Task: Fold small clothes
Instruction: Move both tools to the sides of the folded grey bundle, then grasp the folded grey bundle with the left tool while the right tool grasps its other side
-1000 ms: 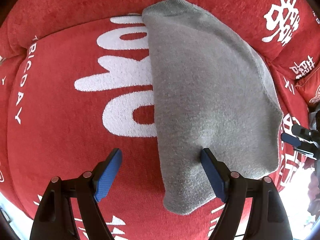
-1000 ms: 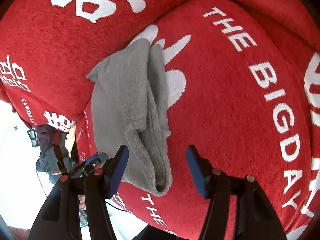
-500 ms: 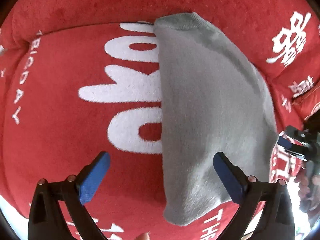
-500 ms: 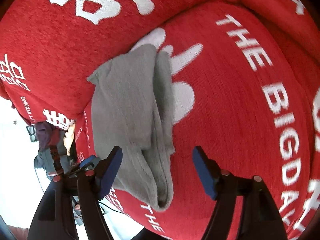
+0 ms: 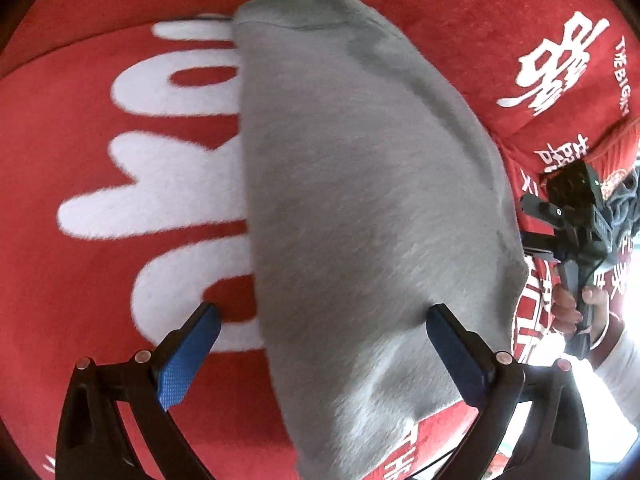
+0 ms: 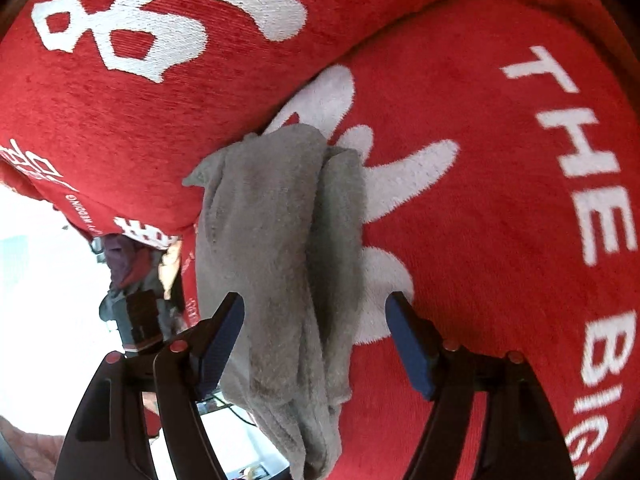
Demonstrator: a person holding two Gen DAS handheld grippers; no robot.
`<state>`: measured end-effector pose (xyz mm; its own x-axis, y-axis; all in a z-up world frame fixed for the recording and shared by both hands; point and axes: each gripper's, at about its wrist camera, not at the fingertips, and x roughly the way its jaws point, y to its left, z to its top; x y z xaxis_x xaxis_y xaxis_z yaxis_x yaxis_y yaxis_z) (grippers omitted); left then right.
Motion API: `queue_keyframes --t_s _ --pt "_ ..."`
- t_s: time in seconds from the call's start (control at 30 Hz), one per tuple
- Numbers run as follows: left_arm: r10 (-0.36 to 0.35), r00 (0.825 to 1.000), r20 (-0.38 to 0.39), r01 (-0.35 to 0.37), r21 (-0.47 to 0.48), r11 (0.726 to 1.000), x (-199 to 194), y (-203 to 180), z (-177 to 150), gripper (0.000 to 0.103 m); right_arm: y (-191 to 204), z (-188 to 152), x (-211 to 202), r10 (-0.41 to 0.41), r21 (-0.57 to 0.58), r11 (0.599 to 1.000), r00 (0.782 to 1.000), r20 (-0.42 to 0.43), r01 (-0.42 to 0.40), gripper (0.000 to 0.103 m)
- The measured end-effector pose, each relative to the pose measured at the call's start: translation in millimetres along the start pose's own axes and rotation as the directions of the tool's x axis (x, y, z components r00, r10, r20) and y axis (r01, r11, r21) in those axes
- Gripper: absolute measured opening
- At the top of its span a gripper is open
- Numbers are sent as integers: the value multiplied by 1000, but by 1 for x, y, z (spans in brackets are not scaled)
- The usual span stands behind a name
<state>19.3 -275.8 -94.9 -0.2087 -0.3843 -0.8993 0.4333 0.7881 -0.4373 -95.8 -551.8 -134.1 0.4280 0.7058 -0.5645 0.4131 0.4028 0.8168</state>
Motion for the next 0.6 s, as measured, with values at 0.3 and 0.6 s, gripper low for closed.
queue_keyframes --t_s 0.3,0.6 --pt "-26 999 33 27 -30 999 11 -18 16 103 17 19 35 100 -67 992 991 -94 -106 80" --pt "37 996 86 -36 -10 999 7 -29 4 76 22 22 54 66 -34 997 994 -85 -69 53"
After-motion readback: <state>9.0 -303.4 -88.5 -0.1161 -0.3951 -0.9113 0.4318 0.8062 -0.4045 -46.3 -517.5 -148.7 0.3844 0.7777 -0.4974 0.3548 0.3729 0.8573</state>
